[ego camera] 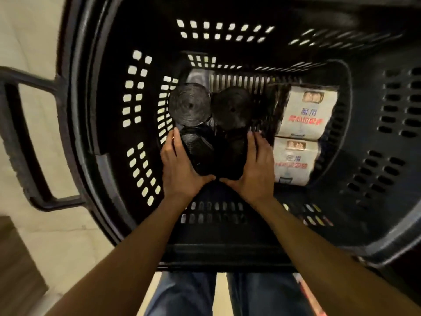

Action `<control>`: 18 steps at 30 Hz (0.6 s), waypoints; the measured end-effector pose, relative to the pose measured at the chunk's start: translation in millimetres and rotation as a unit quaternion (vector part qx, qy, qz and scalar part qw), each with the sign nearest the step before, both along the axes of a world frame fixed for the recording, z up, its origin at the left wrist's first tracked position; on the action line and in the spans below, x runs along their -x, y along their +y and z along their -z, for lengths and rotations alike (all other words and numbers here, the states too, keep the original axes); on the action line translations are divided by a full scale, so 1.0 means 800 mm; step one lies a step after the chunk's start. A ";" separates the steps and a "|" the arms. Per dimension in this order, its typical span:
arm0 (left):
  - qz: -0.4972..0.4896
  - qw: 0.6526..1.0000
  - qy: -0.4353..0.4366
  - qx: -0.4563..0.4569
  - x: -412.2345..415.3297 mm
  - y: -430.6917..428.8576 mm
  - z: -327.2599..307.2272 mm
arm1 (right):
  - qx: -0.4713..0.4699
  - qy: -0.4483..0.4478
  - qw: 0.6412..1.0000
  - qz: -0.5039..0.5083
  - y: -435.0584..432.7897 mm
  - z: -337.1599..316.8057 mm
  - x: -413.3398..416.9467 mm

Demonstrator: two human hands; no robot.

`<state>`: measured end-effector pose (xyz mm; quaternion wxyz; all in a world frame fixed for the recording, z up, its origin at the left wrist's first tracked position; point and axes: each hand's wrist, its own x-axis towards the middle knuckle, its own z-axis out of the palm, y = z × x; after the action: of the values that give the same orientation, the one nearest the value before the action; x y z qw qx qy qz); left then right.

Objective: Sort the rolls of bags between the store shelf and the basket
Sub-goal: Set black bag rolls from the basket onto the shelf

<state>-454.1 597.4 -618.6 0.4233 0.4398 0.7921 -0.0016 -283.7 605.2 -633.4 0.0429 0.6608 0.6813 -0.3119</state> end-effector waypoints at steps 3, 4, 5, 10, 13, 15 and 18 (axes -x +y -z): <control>0.011 1.000 0.011 -0.008 0.001 0.002 0.001 | -0.007 0.000 1.000 -0.002 0.004 0.002 0.002; 0.013 1.000 0.011 -0.009 0.001 0.003 0.000 | -0.006 0.002 1.000 -0.002 0.004 0.001 0.001; 0.013 1.000 0.008 -0.013 0.003 0.003 -0.001 | -0.004 0.004 1.000 -0.002 0.005 -0.001 0.001; -0.023 0.999 -0.014 -0.038 0.004 0.010 -0.020 | 0.009 0.021 1.000 -0.010 0.015 -0.025 -0.001; -0.035 0.997 -0.008 -0.071 0.002 0.008 -0.049 | 0.012 0.023 1.000 -0.004 0.023 -0.056 -0.001; -0.044 0.996 -0.017 -0.080 0.002 0.011 -0.077 | 0.010 0.036 0.999 0.014 0.031 -0.084 -0.002; -0.026 0.995 -0.029 -0.089 0.005 0.022 -0.130 | -0.010 0.044 0.998 0.048 0.044 -0.137 -0.007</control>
<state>-458.0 615.1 -514.9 0.4053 0.4545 0.7877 0.0925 -278.2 640.6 -523.5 -0.0087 0.6790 0.6527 -0.3359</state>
